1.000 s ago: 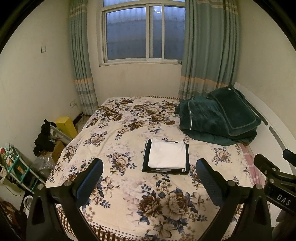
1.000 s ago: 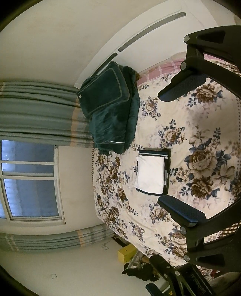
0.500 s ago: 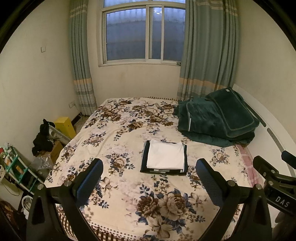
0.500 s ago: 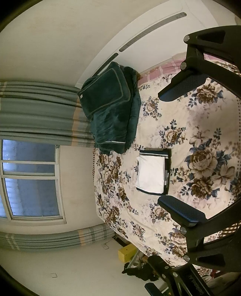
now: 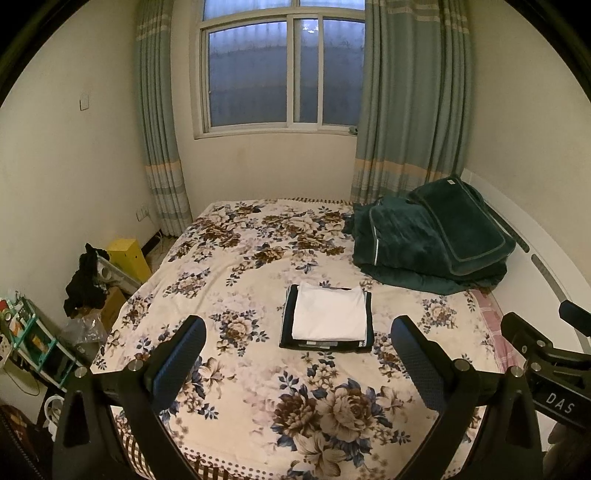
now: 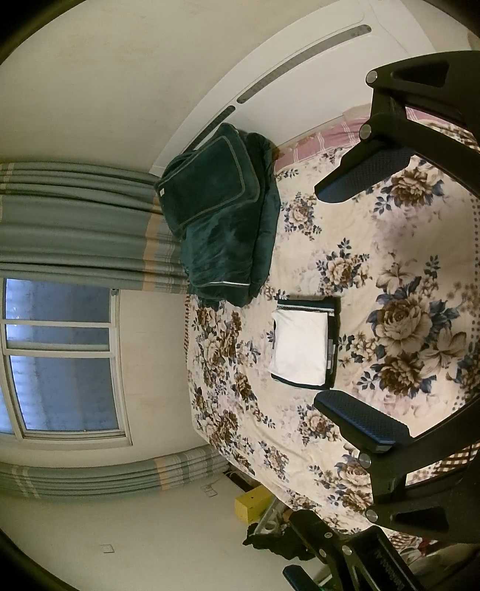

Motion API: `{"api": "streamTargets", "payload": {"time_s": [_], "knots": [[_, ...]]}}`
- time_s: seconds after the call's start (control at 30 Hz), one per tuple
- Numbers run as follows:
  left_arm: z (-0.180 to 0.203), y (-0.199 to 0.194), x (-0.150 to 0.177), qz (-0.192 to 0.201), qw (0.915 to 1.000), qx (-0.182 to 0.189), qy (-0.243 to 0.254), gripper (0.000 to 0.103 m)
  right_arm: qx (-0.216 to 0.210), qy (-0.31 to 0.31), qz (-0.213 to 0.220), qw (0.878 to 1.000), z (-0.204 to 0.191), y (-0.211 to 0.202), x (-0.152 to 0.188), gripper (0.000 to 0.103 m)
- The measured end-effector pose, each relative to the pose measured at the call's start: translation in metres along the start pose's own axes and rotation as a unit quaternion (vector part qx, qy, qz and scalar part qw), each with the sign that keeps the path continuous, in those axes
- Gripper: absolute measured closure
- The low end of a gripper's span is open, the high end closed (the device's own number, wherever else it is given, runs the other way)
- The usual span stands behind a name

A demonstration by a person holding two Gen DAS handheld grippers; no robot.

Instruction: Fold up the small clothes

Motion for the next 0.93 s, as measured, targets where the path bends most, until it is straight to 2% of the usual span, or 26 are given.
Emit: {"api": "streamTargets", "payload": {"time_s": [0.93], "knots": [[-0.001,-0.0024,0.0006,0.002,1.0,-0.001,0.002,0.001,0.003,0.005,0.002,1.0,-0.0023,-0.0049,0.0079,0.0]]}}
Point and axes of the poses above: each gripper's, at about its wrist camera, not at the fingertips, and y roughly the way its jaws point, z to its right, x to its underside, the point moved 7 cm from there along y, roughly the way its jaws point, and after that the axes turned 11 degrees about x, right-handed, at the moved point
